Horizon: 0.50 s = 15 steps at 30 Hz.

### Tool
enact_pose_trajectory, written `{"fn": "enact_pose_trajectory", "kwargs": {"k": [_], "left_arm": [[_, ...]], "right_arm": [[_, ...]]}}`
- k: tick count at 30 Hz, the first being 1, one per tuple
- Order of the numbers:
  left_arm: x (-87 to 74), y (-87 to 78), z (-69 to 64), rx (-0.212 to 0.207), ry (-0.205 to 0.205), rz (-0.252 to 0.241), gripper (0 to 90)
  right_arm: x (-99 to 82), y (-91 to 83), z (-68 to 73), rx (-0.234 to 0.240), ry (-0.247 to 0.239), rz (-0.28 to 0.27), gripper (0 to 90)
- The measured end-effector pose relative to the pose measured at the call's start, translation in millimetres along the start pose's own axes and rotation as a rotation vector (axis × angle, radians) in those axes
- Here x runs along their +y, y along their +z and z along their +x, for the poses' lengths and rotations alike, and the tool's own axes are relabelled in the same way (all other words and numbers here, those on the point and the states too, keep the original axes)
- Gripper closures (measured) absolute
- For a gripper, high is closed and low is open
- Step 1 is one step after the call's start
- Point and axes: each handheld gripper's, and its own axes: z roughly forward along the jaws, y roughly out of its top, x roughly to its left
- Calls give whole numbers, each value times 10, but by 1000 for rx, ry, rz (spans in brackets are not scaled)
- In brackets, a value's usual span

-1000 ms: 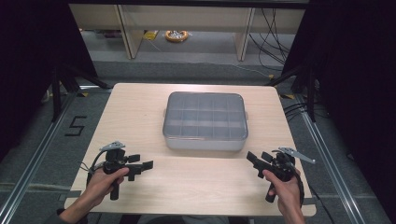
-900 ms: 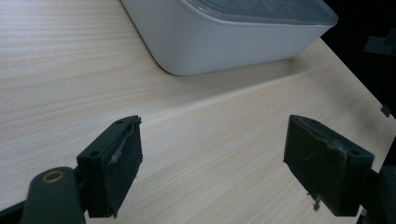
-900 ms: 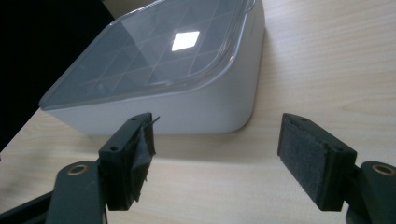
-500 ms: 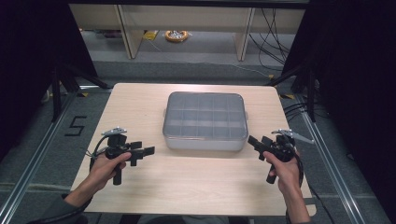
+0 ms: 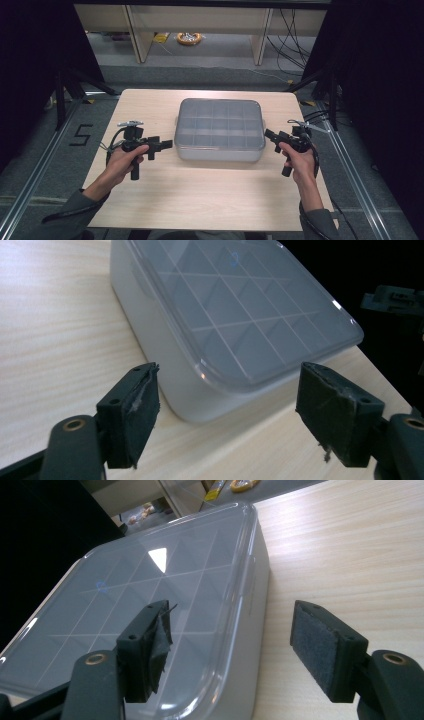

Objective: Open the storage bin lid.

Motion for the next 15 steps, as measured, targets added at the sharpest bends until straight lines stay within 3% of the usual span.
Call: {"fn": "enact_pose_trajectory", "kwargs": {"k": [1, 2, 4, 6, 7, 10, 11, 12, 13, 14, 15], "left_arm": [[0, 0, 0, 0, 0, 0, 253], [66, 68, 22, 8, -5, 3, 255], [116, 140, 54, 9, -19, 11, 251], [139, 178, 74, 14, -31, 11, 251], [191, 243, 115, 21, -39, 18, 250], [250, 304, 162, 25, -61, 10, 247], [314, 368, 201, 28, -73, 6, 247], [342, 403, 220, 37, -74, 6, 250], [342, 403, 220, 37, -74, 6, 255], [391, 474, 261, 46, -87, 13, 258], [413, 501, 289, 46, -92, 19, 264]], "right_arm": [[0, 0, 0, 0, 0, 0, 336], [26, 32, 69, 6, 96, 27, 336], [48, 98, 1, 9, 34, 6, 336], [62, 122, -20, 0, 24, -1, 336], [81, 137, 28, -7, 107, 18, 336], [102, 188, -4, -13, 87, 10, 336], [124, 229, -55, -11, 47, -1, 337], [136, 209, 13, -7, 144, 34, 339], [141, 251, -37, -14, 87, 6, 343], [153, 258, -25, -15, 114, 22, 351], [156, 282, -42, -13, 100, 12, 357]]}}
